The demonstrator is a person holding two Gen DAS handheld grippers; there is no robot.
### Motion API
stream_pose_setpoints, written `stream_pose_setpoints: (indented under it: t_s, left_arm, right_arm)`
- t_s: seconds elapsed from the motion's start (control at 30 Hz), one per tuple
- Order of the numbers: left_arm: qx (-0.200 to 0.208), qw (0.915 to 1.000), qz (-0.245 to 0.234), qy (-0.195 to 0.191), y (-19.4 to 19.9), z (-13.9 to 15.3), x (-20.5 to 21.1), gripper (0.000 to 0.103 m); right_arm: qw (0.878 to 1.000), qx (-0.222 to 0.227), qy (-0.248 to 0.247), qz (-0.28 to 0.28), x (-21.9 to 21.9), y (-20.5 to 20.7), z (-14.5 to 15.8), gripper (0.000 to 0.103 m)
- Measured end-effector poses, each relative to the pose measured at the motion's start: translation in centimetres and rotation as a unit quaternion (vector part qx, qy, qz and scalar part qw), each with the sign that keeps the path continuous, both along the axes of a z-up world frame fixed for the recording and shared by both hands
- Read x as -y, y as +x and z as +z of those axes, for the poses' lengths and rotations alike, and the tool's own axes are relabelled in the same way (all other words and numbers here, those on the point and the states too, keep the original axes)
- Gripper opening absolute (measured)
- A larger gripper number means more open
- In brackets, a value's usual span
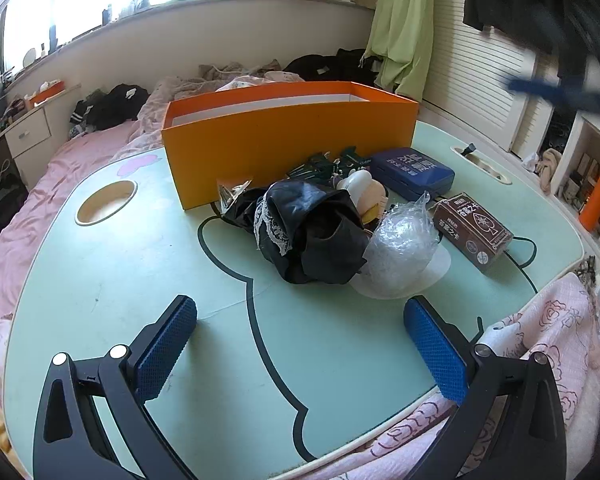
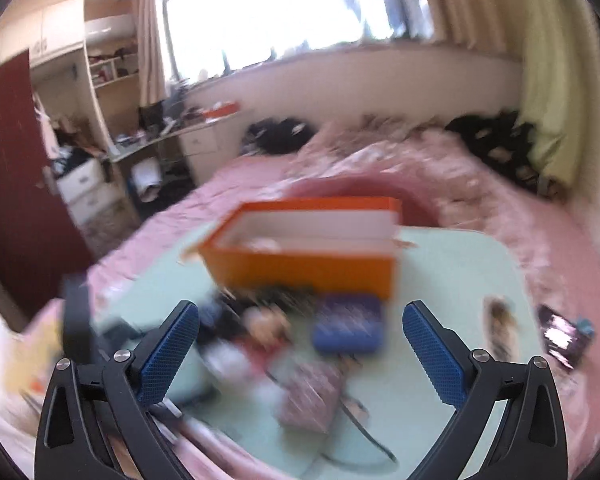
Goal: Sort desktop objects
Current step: 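Grasp the white fluffy plush in the box with the right gripper, place on table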
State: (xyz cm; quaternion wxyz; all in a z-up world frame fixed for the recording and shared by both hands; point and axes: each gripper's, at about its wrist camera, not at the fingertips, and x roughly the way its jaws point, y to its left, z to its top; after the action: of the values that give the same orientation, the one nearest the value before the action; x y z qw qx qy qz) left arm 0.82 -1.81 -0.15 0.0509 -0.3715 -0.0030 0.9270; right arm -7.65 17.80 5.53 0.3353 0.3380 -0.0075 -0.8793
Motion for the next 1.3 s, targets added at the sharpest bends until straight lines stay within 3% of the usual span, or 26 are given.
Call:
stream_pose_setpoints:
  t_s: [0.1, 0.2, 0.33, 0.43, 0.53, 0.6, 0.67, 0.7, 0.83, 1.03, 1.3]
  left_arm:
    - [0.0, 1.0, 0.001, 0.0, 0.0, 0.0, 0.0, 0.103]
    - [0.0, 1.0, 0.0, 0.0, 0.0, -0.1, 0.1, 0.103]
    - [0.0, 1.0, 0.0, 0.0, 0.0, 0.0, 0.1, 0.103]
    - [-0.001, 1.0, 0.0, 0.001, 0.0, -0.1, 0.0, 0.103]
    - [-0.002, 1.0, 0.0, 0.002, -0.1, -0.1, 0.0, 0.103]
    - [-0.001, 1.0, 0.001, 0.007, -0.1, -0.1, 0.1, 0.103]
    - [-0.002, 1.0, 0.001, 0.007, -0.2, -0.1, 0.2, 0.103]
    - [-0.003, 1.0, 0.001, 0.006, -0.1, 0.0, 0.3, 0.103]
    - [-0.003, 1.0, 0.001, 0.005, -0.2, 0.0, 0.1, 0.103]
    - [-0.004, 1.0, 0.002, 0.005, -0.3, 0.0, 0.1, 0.103]
    - [-0.004, 1.0, 0.002, 0.005, -0.3, -0.1, 0.1, 0.103]
  right_arm:
    - [0.997, 0.077, 0.024, 0.019, 5.0, -5.4, 0.6, 0.091]
    - [0.985, 0.16, 0.045, 0.037, 9.7, -10.3, -1.2, 0.083]
    - [0.974, 0.204, 0.099, 0.026, 14.4, -13.9, -4.5, 0.077]
    - [0.964, 0.229, 0.136, 0.015, 16.4, -15.2, -7.2, 0.065]
    - [0.954, 0.228, 0.192, 0.018, 18.0, -15.2, -9.8, 0.06]
    - [0.957, 0.223, 0.182, 0.028, 18.0, -15.3, -9.8, 0.057]
    - [0.955, 0.248, 0.16, 0.037, 17.1, -15.8, -10.0, 0.029]
    - [0.953, 0.257, 0.153, 0.036, 16.6, -16.1, -10.2, 0.03]
    - [0.958, 0.246, 0.148, -0.001, 13.7, -17.1, -9.8, 0.029]
    - [0.974, 0.218, 0.066, -0.022, 9.7, -16.7, -6.4, 0.029]
    - [0.991, 0.134, 0.01, 0.001, 6.2, -11.7, -0.7, 0.029]
